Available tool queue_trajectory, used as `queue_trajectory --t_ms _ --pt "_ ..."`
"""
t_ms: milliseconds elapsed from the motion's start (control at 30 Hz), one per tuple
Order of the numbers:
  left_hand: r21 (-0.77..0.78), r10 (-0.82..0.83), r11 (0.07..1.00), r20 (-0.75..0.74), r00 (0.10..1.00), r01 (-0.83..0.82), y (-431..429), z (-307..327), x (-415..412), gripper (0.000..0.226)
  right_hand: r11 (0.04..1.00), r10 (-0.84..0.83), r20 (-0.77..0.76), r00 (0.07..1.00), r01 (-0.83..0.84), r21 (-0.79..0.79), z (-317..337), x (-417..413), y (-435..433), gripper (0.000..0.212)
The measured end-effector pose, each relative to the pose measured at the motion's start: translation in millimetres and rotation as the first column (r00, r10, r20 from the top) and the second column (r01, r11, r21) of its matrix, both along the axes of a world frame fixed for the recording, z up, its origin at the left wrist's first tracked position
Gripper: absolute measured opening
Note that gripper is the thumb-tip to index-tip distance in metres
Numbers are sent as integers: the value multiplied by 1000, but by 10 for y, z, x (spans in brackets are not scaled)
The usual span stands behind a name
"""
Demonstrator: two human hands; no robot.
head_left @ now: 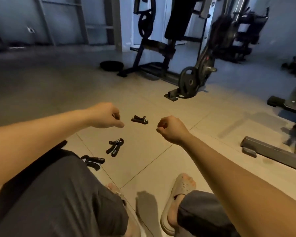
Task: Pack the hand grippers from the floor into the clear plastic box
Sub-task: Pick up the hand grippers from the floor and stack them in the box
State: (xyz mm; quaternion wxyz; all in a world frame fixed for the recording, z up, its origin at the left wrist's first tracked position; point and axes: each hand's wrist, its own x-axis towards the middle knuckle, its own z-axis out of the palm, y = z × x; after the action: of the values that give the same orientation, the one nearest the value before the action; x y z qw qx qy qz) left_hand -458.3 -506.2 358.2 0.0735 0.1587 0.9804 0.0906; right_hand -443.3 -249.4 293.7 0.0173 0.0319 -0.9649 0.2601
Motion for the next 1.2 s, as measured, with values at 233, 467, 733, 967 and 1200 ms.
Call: queue_trajectory --t_ms 233,467,733,967,1200 --pt "-49 78 996 187 979 -70 -824 -384 -1028 46 997 79 124 989 -77 -22 -505 -1184 -611 16" --pt "-6 313 942 380 871 -336 -1781 -1809 -1482 51 994 112 287 951 -111 -17 -1581 -2096 -1363 18" --pt "-1 491 769 643 589 -640 -1867 -3396 -1517 41 997 41 516 856 -71 38 -2873 -2625 -1850 30" --pt "-101 724 592 501 473 -799 -1507 -4183 -1681 75 997 -74 607 791 36 73 -3493 -3015 -2080 60" --pt "-45 783 615 154 603 -787 -1383 -4412 -2013 97 947 -103 454 885 -52 317 -3678 -3198 -2268 112"
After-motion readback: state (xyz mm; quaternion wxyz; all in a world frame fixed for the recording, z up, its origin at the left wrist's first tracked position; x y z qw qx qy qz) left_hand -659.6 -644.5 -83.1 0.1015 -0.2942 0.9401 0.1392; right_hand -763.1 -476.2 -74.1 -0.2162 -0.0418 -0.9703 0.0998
